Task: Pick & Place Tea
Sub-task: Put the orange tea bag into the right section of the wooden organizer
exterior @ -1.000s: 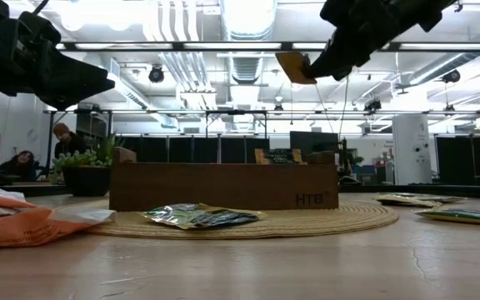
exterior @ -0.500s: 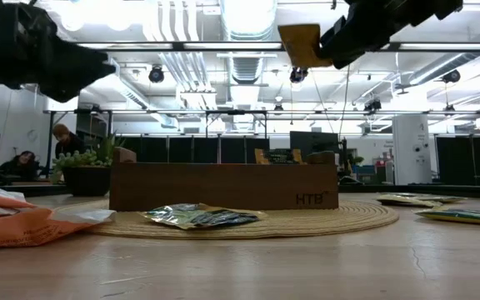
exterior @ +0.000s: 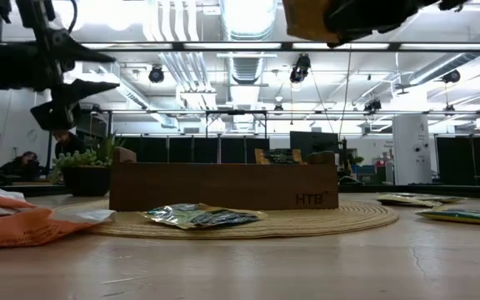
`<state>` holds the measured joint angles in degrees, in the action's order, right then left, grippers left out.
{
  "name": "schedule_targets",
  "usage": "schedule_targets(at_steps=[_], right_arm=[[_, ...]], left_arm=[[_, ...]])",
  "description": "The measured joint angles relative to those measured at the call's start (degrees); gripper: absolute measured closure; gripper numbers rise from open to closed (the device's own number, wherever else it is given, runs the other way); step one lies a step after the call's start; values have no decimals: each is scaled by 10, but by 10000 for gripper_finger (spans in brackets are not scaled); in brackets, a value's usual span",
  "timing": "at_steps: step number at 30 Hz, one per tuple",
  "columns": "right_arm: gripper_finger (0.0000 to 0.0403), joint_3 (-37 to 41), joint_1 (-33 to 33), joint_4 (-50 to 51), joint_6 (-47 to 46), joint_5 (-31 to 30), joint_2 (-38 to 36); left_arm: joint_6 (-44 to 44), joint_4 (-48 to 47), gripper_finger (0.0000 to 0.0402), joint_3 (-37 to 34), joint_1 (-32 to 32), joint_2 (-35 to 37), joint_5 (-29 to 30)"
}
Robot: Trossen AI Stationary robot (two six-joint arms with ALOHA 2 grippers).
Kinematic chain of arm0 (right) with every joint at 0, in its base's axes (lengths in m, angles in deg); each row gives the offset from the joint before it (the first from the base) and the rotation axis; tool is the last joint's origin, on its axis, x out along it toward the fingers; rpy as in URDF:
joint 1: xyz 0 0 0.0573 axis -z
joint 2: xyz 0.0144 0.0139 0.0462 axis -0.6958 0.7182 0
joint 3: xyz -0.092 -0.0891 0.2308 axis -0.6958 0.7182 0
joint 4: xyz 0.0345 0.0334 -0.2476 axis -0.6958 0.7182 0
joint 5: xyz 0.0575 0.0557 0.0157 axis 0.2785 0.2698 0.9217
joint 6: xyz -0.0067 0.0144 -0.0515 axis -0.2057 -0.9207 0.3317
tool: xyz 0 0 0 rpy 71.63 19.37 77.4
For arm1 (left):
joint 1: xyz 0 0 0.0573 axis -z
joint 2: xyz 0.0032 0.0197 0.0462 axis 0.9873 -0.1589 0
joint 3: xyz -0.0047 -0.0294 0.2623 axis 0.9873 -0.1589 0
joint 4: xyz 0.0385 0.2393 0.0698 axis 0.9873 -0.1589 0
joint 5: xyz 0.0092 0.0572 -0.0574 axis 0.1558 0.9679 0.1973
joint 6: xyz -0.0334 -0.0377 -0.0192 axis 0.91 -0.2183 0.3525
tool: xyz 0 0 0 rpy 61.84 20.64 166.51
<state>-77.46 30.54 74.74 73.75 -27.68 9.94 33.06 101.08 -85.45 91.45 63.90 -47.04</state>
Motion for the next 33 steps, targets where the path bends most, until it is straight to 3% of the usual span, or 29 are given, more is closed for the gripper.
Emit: schedule_targets(at_steps=[6, 10, 22, 28, 33], right_arm=[[394, -27, -52, 52, 87, -141, 32], [394, -62, -80, 107, 102, -226, 62], [394, -241, -138, 309, 104, -414, 228], [394, -329, -163, 427, 56, -486, 300], [394, -369, -174, 445, 67, -504, 333]], left_arm=[[-47, 196, 236, 0, 22, -136, -23], [-75, 226, 236, 34, 23, -205, -89], [-142, 205, 236, 218, 30, -476, -88], [-171, 155, 236, 319, 33, -533, -100], [-155, 56, 236, 379, 34, -575, -79]])
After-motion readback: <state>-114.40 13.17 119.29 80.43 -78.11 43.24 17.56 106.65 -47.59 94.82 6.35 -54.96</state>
